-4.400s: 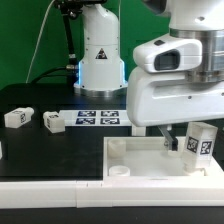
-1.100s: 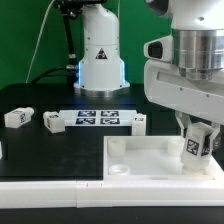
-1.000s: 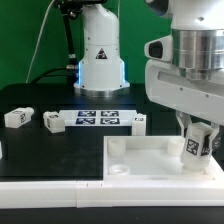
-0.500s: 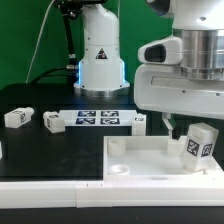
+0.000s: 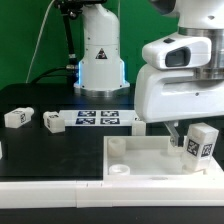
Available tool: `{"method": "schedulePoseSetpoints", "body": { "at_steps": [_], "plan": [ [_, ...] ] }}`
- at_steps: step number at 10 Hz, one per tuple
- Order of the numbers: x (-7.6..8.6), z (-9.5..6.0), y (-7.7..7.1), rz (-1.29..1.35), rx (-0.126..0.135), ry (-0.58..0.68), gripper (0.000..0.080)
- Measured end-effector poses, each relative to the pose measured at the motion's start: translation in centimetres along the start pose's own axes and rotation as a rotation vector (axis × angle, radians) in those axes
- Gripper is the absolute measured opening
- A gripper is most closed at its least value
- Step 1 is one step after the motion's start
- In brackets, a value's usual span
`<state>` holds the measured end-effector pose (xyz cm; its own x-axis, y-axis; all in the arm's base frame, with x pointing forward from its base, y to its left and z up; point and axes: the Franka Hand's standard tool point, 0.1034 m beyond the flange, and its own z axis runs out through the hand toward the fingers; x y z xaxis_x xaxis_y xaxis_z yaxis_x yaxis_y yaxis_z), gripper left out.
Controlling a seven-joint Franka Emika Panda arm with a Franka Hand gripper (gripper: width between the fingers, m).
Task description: Assemble one leg
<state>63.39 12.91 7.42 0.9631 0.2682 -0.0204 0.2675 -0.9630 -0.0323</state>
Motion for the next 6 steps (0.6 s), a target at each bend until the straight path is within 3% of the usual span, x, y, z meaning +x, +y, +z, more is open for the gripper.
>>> {"method": "schedulePoseSetpoints", "body": {
  "at_steps": [3, 5, 6],
  "plan": [
    [-0.02, 0.00, 0.40, -0.285, -0.009, -0.001, 0.0649],
    [-0.03, 0.00, 0.44, -0.284, -0.009, -0.001, 0.0394],
    [-0.03, 0.00, 0.44, -0.283, -0.009, -0.001, 0.0394]
  ]
}}
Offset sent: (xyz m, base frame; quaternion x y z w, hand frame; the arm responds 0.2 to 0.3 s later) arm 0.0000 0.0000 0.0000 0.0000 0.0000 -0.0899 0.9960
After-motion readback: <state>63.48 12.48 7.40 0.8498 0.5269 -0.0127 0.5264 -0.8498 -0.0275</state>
